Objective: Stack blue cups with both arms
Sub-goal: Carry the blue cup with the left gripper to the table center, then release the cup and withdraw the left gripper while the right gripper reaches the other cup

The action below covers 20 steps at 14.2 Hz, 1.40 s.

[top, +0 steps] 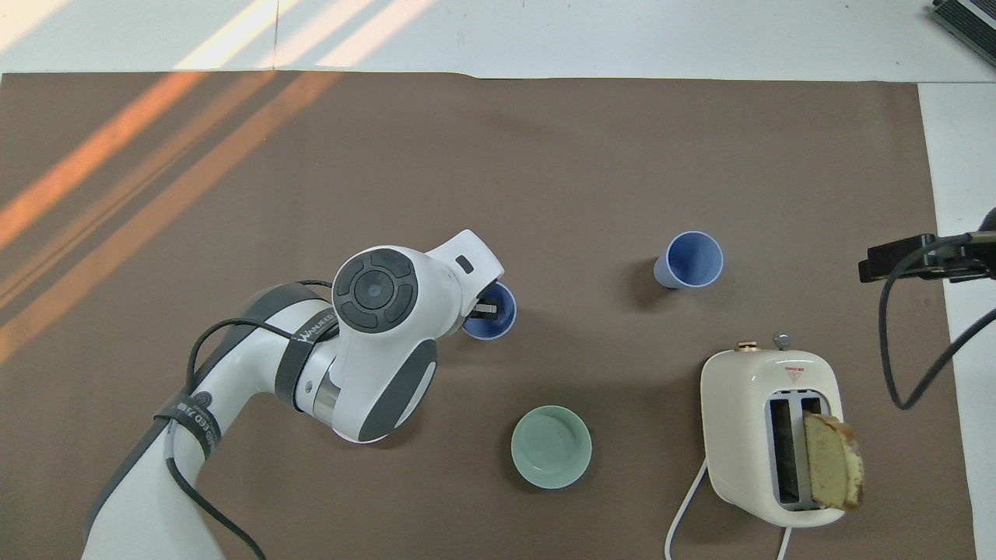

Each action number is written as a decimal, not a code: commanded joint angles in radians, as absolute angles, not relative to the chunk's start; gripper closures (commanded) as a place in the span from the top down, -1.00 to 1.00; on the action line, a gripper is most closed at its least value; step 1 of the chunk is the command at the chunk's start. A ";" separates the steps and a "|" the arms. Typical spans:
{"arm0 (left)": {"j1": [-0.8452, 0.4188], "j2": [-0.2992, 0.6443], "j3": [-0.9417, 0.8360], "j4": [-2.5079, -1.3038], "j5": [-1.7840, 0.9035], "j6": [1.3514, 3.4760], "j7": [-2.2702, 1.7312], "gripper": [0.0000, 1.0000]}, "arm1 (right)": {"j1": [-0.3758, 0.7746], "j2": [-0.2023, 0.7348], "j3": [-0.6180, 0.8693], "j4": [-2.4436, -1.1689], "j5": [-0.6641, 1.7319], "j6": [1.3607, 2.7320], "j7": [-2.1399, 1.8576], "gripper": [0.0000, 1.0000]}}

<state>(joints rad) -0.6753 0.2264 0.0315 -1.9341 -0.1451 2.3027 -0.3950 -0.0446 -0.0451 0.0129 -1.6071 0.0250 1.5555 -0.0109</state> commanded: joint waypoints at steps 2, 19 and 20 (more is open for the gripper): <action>-0.692 0.206 0.051 -1.956 -0.160 2.315 -0.385 0.80 | -0.048 -0.074 0.014 -1.643 0.037 1.580 -0.035 1.00; -0.207 -0.005 0.063 -1.760 -0.022 1.883 0.149 1.00 | 0.009 0.020 0.014 -1.792 0.037 1.860 -0.034 1.00; -0.184 -0.003 0.066 -1.726 -0.017 1.852 0.176 1.00 | 0.020 0.053 0.014 -1.793 0.037 1.896 -0.037 1.00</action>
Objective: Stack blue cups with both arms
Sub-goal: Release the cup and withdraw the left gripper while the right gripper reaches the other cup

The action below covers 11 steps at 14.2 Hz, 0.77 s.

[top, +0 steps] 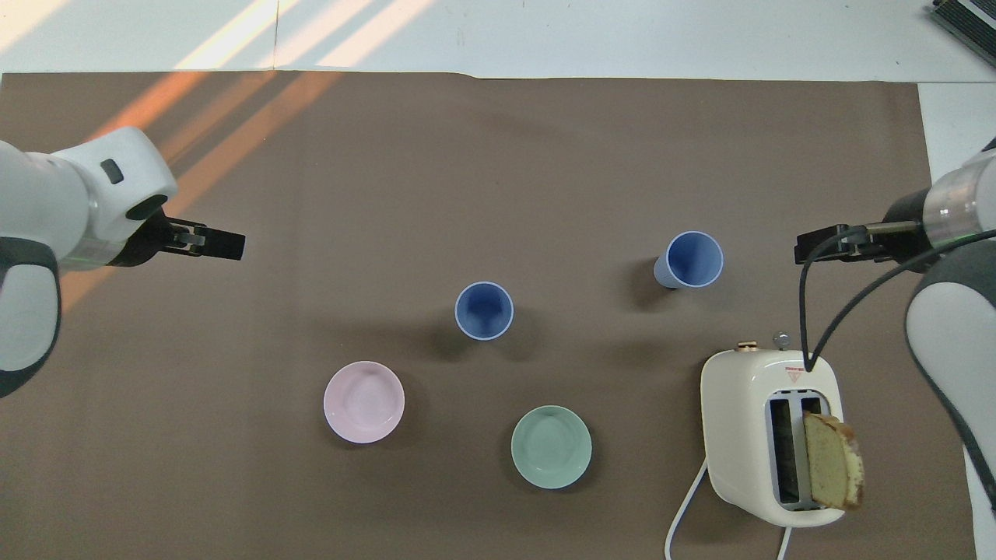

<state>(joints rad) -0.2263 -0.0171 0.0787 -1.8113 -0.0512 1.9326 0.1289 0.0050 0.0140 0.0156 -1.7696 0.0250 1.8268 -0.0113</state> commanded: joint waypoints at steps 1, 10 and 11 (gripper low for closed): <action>-0.155 -0.003 0.066 -1.692 -0.017 1.818 0.198 1.00 | 0.024 0.089 0.014 -1.793 0.037 1.928 -0.035 1.00; -0.113 0.028 0.066 -1.566 -0.018 1.664 0.201 1.00 | 0.058 0.219 0.014 -1.885 0.038 2.111 -0.025 1.00; -0.114 0.025 0.066 -1.568 -0.018 1.666 0.199 1.00 | 0.058 0.219 0.014 -1.885 0.037 2.112 -0.028 1.00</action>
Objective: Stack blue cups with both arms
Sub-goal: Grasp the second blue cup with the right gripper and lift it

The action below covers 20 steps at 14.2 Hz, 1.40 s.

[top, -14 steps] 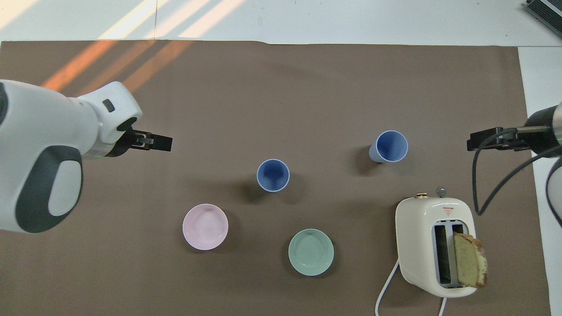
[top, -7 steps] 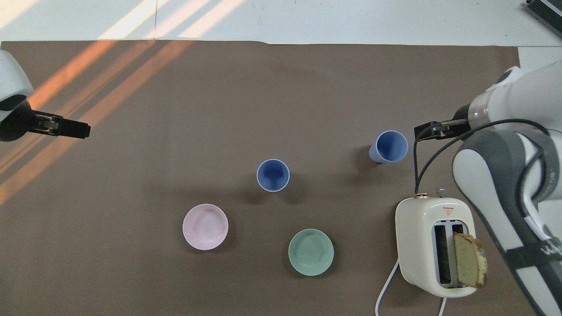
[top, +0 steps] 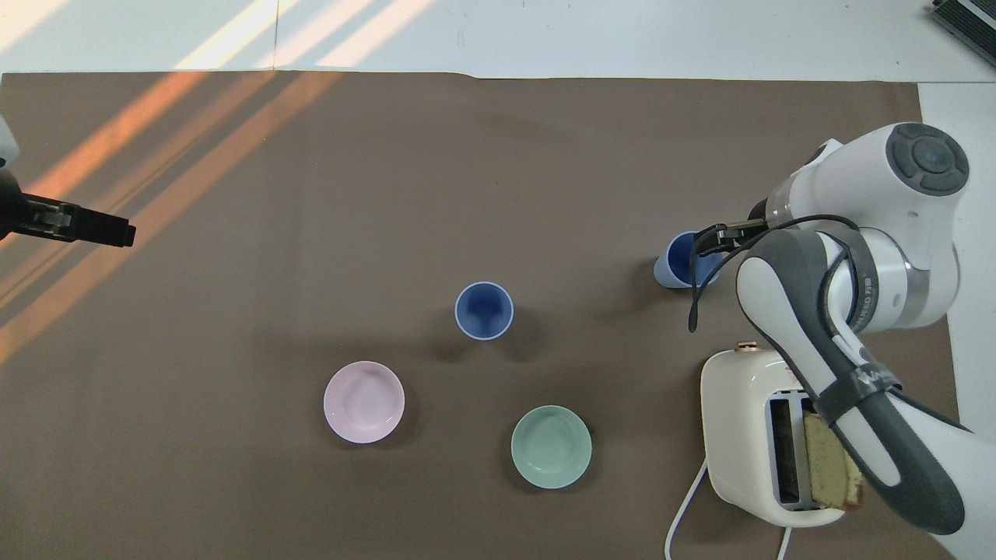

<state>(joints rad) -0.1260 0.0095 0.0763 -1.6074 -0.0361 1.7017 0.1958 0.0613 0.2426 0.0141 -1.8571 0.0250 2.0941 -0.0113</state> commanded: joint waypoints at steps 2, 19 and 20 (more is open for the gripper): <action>-0.110 0.014 0.066 -1.582 -0.017 1.658 0.199 1.00 | 0.058 0.221 0.014 -1.896 0.038 2.112 -0.034 1.00; -0.071 0.031 0.066 -1.520 0.003 1.555 0.195 1.00 | 0.109 0.186 0.046 -1.714 0.058 1.927 0.066 -1.00; -0.071 0.031 0.066 -1.520 0.002 1.562 0.193 1.00 | 0.109 0.187 0.072 -1.679 0.058 1.905 0.124 -1.00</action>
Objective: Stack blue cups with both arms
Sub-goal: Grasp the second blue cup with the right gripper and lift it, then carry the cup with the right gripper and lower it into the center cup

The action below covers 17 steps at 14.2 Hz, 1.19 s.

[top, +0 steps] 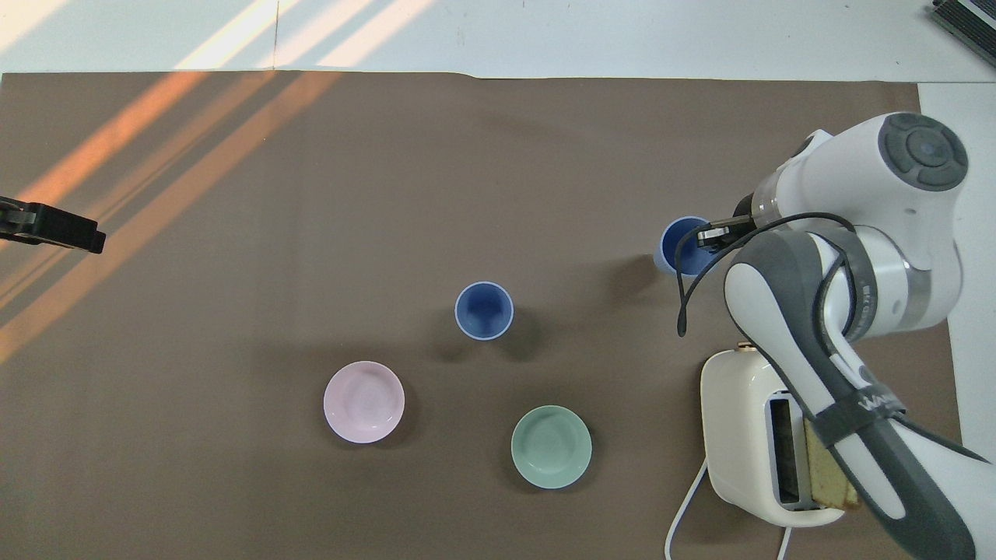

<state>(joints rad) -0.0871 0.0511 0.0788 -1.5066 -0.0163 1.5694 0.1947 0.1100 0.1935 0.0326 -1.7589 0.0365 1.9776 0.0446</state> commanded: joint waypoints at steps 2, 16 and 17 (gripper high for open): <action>-0.071 0.032 0.066 -1.517 -0.003 1.566 0.199 1.00 | 0.133 0.187 0.103 -1.619 0.055 1.893 0.256 -1.00; -0.071 0.031 0.066 -1.523 -0.005 1.566 0.210 1.00 | 0.454 0.221 0.107 -1.554 0.031 1.844 0.687 -1.00; -0.069 0.031 0.066 -1.523 -0.005 1.566 0.210 1.00 | 0.457 0.213 0.107 -1.575 0.029 1.851 0.687 -1.00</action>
